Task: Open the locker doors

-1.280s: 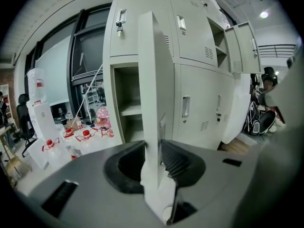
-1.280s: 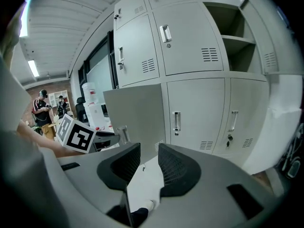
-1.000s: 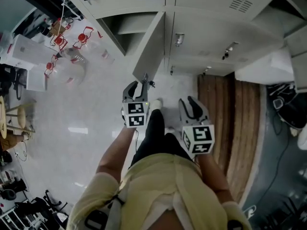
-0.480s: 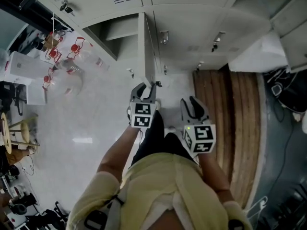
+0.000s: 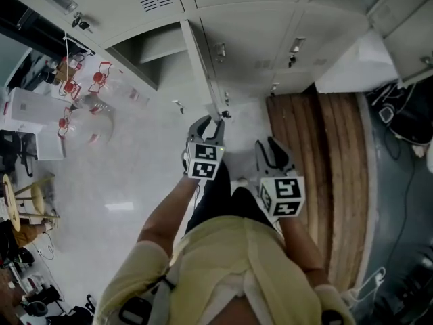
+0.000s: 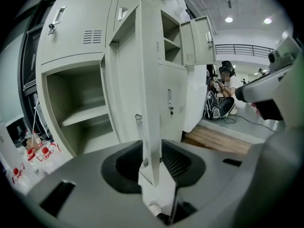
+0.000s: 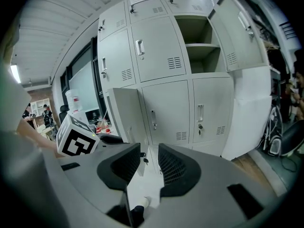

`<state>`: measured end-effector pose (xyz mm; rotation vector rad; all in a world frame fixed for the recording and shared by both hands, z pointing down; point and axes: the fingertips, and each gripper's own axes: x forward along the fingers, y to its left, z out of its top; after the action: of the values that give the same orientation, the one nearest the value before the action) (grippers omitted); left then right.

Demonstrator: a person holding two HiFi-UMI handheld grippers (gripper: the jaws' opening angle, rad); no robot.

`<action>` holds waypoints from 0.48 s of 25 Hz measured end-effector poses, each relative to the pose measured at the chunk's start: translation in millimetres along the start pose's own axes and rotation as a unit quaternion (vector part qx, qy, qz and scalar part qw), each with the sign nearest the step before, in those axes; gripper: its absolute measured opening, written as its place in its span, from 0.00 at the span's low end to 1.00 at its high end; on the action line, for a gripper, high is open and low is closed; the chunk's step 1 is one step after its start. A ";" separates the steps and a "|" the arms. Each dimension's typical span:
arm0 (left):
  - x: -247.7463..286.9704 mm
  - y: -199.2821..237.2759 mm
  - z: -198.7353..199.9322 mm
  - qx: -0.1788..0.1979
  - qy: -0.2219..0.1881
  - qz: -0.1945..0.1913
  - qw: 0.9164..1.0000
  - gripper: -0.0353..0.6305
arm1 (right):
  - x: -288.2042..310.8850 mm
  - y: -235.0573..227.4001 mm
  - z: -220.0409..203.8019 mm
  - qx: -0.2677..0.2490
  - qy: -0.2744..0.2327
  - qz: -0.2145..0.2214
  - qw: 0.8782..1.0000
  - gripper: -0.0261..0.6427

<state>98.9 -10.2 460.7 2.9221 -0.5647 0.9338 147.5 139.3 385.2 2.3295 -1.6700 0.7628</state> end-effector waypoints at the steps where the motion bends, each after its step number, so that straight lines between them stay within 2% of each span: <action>1: 0.1 -1.4 -0.9 -0.002 0.001 -0.002 1.000 0.21 | -1.1 0.1 0.9 0.003 -0.004 -0.001 1.000 0.21; 7: -6.3 -6.7 -1.4 -0.007 -0.005 -0.010 1.000 0.21 | -3.5 0.4 0.3 -0.001 -0.016 -0.004 1.000 0.21; 12: -25.0 -1.0 -4.4 -0.021 -0.012 -0.008 1.000 0.21 | -0.7 18.1 -1.5 -0.008 -0.013 0.018 1.000 0.21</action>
<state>77.8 -0.4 450.3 2.9006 -0.5528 0.8743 130.2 134.1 383.4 2.3147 -1.7261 0.7264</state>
